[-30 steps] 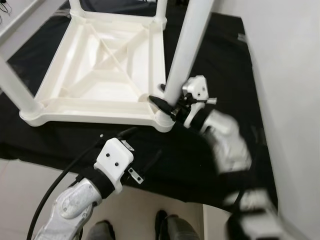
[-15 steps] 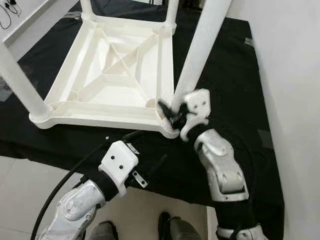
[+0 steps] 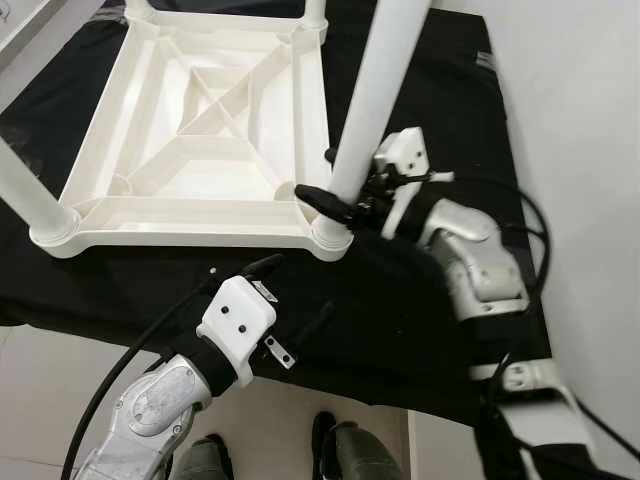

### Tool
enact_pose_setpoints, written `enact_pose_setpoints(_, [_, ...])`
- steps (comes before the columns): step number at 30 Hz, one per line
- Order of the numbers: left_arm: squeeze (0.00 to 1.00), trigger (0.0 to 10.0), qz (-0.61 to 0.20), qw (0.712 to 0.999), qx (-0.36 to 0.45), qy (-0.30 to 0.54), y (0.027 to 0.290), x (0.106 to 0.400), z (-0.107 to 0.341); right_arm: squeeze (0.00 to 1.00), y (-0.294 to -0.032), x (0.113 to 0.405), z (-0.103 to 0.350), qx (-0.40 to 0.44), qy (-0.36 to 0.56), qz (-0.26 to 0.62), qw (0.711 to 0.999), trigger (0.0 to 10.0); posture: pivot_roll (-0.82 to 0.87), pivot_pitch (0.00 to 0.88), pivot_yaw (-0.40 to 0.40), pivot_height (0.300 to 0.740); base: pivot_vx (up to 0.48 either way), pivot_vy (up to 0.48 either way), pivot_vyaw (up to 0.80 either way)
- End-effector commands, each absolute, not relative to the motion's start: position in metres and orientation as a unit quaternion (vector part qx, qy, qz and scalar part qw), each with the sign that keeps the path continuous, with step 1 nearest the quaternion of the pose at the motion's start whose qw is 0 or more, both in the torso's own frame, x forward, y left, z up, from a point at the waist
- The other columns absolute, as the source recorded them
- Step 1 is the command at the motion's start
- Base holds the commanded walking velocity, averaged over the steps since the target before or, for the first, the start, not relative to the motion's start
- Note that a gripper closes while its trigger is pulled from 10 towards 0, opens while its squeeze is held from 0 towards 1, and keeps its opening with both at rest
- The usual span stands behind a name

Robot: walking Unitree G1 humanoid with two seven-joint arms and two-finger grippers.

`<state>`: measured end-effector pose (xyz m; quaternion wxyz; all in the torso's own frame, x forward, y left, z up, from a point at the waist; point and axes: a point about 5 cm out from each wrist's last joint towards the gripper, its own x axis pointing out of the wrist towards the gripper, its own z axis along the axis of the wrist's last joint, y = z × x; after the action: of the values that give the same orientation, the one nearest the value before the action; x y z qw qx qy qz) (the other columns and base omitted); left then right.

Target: Building children table

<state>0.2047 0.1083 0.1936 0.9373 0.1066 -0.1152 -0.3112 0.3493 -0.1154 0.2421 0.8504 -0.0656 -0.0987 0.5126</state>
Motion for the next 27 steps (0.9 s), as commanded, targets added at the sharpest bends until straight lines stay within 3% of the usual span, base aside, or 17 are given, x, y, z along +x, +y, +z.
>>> enact_pose_setpoints(1, [0.0,10.0,-0.316,0.937,0.106,-0.107,0.105,0.202,0.191,0.0,-0.116,0.347,0.239,-0.058,-0.097,0.538,0.835,10.0,0.12,0.276,-0.142,0.74,0.0,0.0,0.0])
enact_pose_setpoints(5, [0.0,10.0,-0.315,0.937,0.107,-0.106,0.105,0.2,0.19,0.0,-0.122,0.357,0.242,-0.073,-0.094,0.575,0.809,10.0,0.13,0.278,-0.14,0.74,0.0,0.0,0.0])
enact_pose_setpoints(9, [0.0,10.0,-0.316,0.937,0.108,-0.105,0.104,0.199,0.19,0.0,-0.123,0.363,0.244,-0.06,-0.093,0.582,0.806,10.0,0.14,0.28,-0.136,0.74,0.0,0.0,0.0])
enact_pose_setpoints(10, [0.0,10.0,-0.316,0.937,0.108,-0.104,0.104,0.198,0.19,0.0,-0.123,0.364,0.244,-0.057,-0.094,0.586,0.803,4.2,0.15,0.28,-0.136,0.74,0.0,0.0,0.0])
enact_pose_setpoints(11, [0.0,10.0,-0.316,0.937,0.108,-0.104,0.105,0.198,0.19,0.0,-0.122,0.364,0.244,-0.057,-0.095,0.589,0.8,4.2,0.15,0.28,-0.134,0.74,0.0,0.0,0.0])
enact_pose_setpoints(12, [0.0,10.0,-0.316,0.937,0.109,-0.103,0.105,0.198,0.19,0.0,-0.122,0.364,0.244,-0.055,-0.095,0.597,0.795,0.0,0.15,0.281,-0.133,0.74,0.0,0.0,0.0])
enact_pose_setpoints(22, [0.0,10.0,-0.317,0.937,0.11,-0.1,0.106,0.196,0.19,0.0,-0.132,0.366,0.239,-0.044,-0.085,0.625,0.774,0.0,0.15,0.287,-0.129,0.74,0.0,0.0,0.0])
enact_pose_setpoints(25, [0.0,10.0,-0.317,0.937,0.11,-0.099,0.106,0.196,0.19,0.0,-0.141,0.364,0.233,-0.041,-0.076,0.624,0.777,0.0,0.14,0.288,-0.129,0.74,0.0,0.0,0.0])
enact_pose_setpoints(27, [0.0,10.0,-0.318,0.937,0.11,-0.098,0.106,0.197,0.19,0.0,-0.144,0.357,0.216,-0.053,-0.059,0.601,0.795,0.0,0.13,0.289,-0.139,0.74,0.0,0.0,0.0])
